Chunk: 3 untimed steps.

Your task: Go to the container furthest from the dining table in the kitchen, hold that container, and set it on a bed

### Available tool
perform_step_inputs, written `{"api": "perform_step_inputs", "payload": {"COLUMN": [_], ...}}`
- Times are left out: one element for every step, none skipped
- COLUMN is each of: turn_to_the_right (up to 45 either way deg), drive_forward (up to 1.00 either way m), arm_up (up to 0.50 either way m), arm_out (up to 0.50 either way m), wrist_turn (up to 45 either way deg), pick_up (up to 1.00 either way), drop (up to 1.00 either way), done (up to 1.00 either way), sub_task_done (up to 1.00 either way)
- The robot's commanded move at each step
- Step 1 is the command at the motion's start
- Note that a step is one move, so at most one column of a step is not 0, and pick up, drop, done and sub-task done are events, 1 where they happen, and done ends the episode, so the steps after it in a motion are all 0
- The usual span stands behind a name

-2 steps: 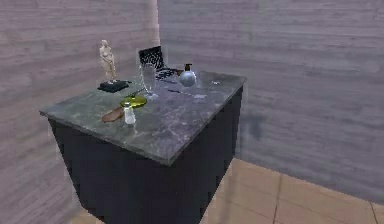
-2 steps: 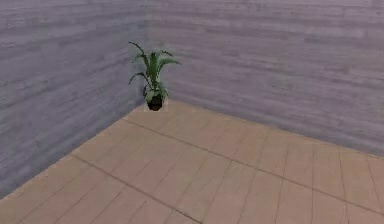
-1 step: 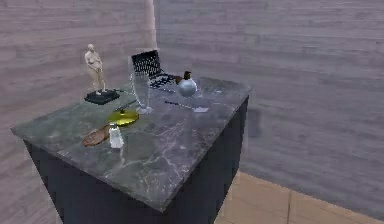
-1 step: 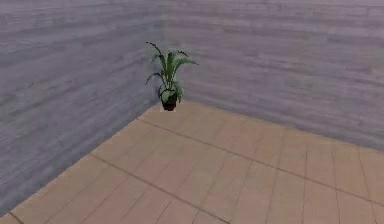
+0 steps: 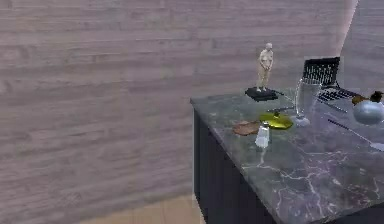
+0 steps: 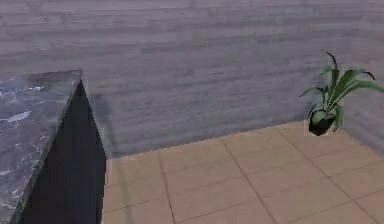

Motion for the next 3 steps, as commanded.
{"api": "perform_step_inputs", "payload": {"turn_to_the_right": [-45.0,-18.0,45.0], "drive_forward": [0.0,0.0,0.0], "arm_up": [0.0,0.0,0.0], "arm_out": [0.0,0.0,0.0], "wrist_turn": [0.0,0.0,0.0], "pick_up": [0.0,0.0,0.0], "drop": [0.0,0.0,0.0], "done": [0.0,0.0,0.0], "sub_task_done": [0.0,0.0,0.0]}}
